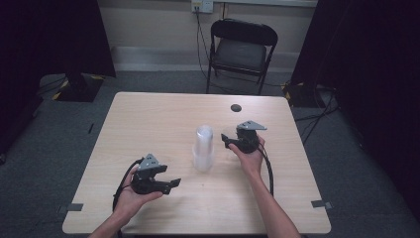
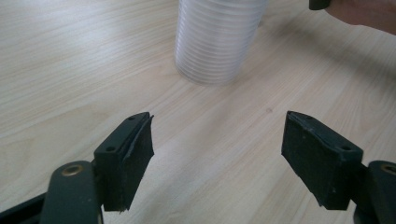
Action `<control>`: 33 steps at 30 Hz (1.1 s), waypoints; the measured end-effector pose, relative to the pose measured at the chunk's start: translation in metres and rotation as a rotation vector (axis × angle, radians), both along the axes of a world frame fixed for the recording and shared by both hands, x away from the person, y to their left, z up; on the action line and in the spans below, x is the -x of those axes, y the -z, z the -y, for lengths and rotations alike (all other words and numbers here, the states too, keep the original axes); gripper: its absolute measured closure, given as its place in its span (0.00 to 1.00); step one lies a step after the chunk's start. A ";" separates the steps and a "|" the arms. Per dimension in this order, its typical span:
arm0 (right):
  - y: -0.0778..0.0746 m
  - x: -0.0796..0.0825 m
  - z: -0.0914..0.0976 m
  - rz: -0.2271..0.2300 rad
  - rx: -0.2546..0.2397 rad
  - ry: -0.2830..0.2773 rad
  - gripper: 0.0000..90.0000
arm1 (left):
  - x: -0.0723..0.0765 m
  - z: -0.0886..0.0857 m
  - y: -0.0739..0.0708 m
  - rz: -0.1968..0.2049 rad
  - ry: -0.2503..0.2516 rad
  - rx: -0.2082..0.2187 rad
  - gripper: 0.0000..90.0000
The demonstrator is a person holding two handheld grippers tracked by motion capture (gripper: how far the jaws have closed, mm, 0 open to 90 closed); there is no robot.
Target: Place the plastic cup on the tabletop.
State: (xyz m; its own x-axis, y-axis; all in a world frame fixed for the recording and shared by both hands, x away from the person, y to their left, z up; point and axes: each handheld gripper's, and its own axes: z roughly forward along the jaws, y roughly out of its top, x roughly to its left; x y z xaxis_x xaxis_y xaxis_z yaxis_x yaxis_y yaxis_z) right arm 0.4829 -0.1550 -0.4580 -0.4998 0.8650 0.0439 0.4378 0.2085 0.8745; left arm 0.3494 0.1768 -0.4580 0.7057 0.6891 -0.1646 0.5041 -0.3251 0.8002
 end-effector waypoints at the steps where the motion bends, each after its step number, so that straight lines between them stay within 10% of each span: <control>1: 0.000 0.000 0.000 0.000 0.000 0.000 0.32 | 0.000 0.000 0.000 0.000 0.000 0.000 0.28; 33: 0.010 0.034 0.021 -0.022 0.006 -0.020 0.31 | -0.001 -0.001 0.000 -0.001 -0.013 0.008 0.28</control>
State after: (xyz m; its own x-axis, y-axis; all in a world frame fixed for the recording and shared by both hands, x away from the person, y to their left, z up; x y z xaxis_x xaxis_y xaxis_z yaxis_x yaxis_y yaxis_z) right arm 0.4487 -0.1759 -0.4680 -0.5159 0.8552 0.0499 0.4526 0.2227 0.8635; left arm 0.3500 0.1780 -0.4578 0.6966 0.6969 -0.1704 0.5087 -0.3124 0.8023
